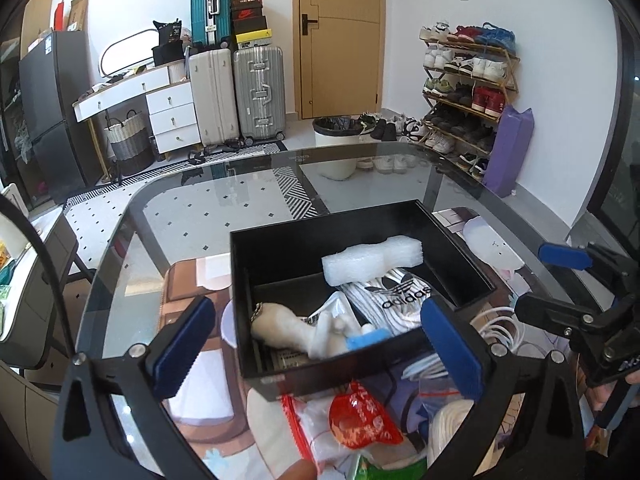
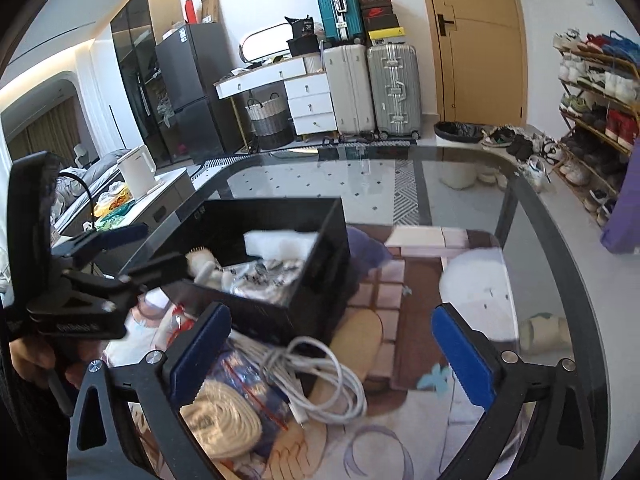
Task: Organize soft objects
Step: 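Move the right tool to the coiled white cable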
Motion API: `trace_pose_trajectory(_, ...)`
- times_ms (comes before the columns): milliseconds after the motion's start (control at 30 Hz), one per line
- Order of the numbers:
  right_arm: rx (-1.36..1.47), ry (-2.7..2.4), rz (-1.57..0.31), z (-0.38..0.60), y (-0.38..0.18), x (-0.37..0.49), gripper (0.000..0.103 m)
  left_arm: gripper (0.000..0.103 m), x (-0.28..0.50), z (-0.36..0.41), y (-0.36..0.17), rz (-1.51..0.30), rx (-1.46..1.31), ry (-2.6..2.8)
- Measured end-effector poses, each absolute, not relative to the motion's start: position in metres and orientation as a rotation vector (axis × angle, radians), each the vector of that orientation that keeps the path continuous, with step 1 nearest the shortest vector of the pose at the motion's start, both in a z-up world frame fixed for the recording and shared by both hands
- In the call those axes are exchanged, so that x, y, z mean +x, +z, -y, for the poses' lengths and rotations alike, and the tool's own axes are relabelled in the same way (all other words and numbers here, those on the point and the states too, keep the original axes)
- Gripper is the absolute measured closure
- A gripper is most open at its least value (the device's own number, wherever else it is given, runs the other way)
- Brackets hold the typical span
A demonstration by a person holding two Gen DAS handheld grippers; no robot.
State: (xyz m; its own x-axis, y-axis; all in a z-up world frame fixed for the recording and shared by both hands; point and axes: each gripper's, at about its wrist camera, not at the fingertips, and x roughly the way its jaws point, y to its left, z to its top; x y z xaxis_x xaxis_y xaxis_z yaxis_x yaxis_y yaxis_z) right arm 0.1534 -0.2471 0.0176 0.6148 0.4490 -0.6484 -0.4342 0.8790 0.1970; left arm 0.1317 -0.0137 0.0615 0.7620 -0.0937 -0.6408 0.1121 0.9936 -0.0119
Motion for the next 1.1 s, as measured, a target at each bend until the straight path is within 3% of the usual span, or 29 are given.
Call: trace_pose_trajectory(1100, 0.006, 0.497, -0.964, 0.223, -0.044, 0.155, 0.001, 0.000, 0.070, 0.000, 0.022, -0.784, 0.004, -0.040)
